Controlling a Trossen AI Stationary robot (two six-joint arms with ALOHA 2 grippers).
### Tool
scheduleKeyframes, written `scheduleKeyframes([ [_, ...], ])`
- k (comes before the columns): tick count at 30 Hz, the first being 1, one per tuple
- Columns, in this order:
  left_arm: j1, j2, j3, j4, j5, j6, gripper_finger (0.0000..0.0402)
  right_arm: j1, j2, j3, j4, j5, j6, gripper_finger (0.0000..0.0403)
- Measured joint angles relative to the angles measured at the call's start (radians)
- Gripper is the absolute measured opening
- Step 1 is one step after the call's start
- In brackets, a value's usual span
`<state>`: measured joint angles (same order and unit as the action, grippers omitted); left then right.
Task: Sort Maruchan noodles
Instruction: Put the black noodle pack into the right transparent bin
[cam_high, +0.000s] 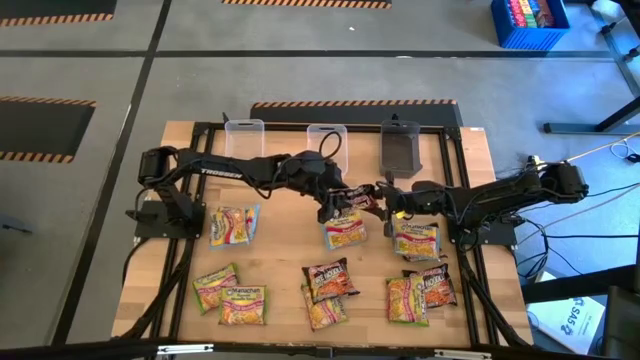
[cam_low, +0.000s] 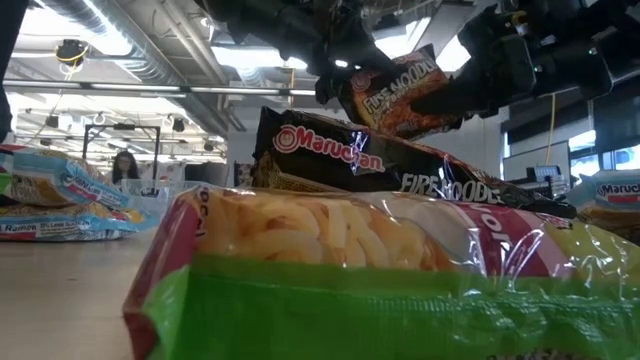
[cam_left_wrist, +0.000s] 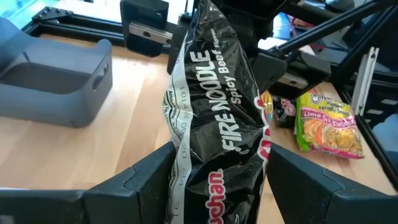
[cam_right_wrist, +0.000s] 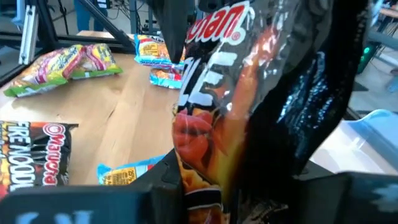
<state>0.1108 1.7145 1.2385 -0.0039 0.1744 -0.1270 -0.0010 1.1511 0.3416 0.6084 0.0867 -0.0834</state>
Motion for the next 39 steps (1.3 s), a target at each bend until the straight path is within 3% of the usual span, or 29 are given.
scheduleKeyframes([
  [6,-0.001,0.000,0.000,0.010,-0.006,0.006,0.0215,0.000,0.000,0.000,0.013,-0.001,0.001,0.0115],
  [17,0.000,0.000,-0.001,0.015,0.004,0.009,0.0117,0.001,0.000,-0.001,0.019,-0.029,0.006,0.0120],
  [30,0.024,-0.015,-0.003,-0.017,-0.005,0.031,0.0058,0.000,-0.050,0.003,-0.017,0.011,0.000,0.0253],
  [39,0.086,-0.099,-0.001,-0.086,-0.083,0.186,0.0049,0.000,-0.243,0.000,-0.329,0.050,0.019,0.0270],
])
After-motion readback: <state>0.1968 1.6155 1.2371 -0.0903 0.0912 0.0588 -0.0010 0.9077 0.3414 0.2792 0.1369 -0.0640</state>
